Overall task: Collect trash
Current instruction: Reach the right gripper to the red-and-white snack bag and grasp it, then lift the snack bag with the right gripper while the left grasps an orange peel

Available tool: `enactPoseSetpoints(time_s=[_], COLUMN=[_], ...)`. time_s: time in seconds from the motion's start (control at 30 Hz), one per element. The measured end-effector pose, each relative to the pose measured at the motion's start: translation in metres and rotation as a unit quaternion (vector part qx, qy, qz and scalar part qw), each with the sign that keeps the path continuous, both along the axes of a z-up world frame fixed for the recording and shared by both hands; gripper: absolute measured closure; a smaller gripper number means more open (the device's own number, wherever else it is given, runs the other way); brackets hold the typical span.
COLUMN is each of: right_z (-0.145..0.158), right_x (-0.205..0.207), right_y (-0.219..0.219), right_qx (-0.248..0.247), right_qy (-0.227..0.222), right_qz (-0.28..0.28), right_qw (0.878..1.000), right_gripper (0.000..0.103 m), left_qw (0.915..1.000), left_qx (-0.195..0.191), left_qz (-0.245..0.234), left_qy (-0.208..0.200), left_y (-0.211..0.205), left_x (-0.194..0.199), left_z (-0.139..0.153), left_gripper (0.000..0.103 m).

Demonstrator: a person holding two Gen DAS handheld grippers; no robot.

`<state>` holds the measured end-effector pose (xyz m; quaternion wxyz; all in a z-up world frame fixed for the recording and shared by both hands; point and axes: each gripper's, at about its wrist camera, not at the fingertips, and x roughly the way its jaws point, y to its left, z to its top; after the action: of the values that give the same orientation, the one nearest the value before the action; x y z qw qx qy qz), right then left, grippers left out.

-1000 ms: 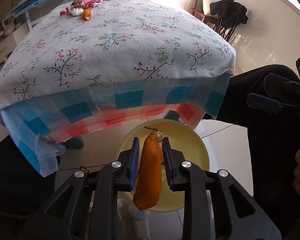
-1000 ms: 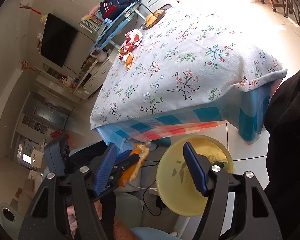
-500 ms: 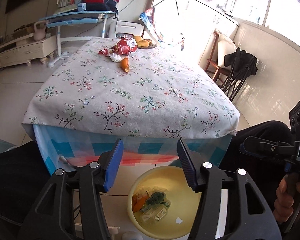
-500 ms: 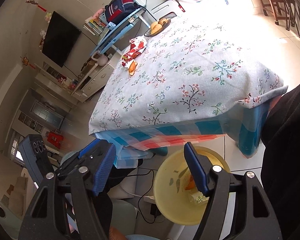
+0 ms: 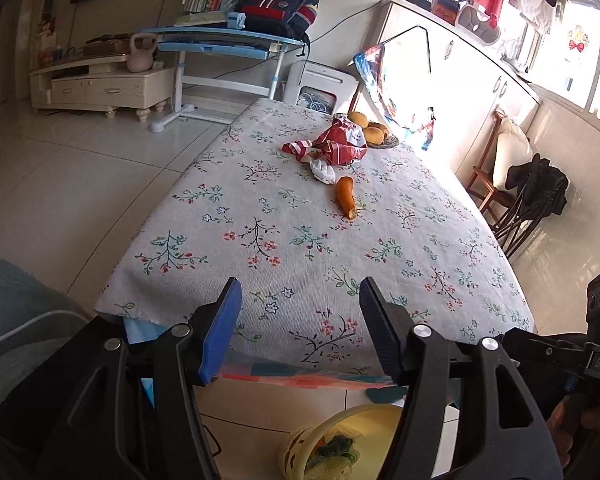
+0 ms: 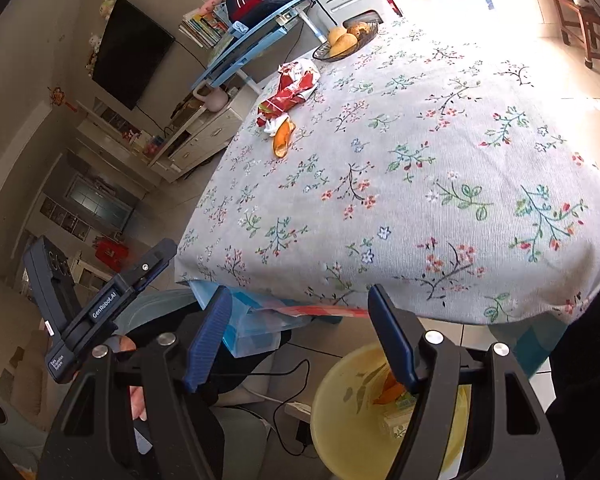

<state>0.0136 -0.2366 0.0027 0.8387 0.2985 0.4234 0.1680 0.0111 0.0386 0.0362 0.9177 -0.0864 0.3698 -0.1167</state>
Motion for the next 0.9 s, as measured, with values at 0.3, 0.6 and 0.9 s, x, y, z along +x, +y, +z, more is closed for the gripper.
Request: enactPoseSetpoints(time_s=[0.3, 0.6, 0.9], right_z=[0.012, -0.030, -0.026], right_x=[0.147, 0.260, 0.234], right_y=[0.006, 0.018, -0.034], right_qx=[0.068, 0.093, 0.143], right_qy=[0.005, 0.079, 0.036], right_qz=[-0.038, -0.084, -0.091], right_qw=[0.997, 0.989, 0.985], right_gripper=[0.035, 0.047, 0.087], left_qw=[0.9994, 0.9991, 0.9978], left_qx=[-0.020, -0.018, -0.028], left_qz=[0.027, 0.035, 0.041], left_qy=[0.010, 0.012, 0.045], left_y=[0.003, -0.002, -0.011], left_x=[0.053, 0.105, 0.132], left_z=[-0.006, -0.005, -0.020], left_gripper=[0.042, 0.040, 0.039])
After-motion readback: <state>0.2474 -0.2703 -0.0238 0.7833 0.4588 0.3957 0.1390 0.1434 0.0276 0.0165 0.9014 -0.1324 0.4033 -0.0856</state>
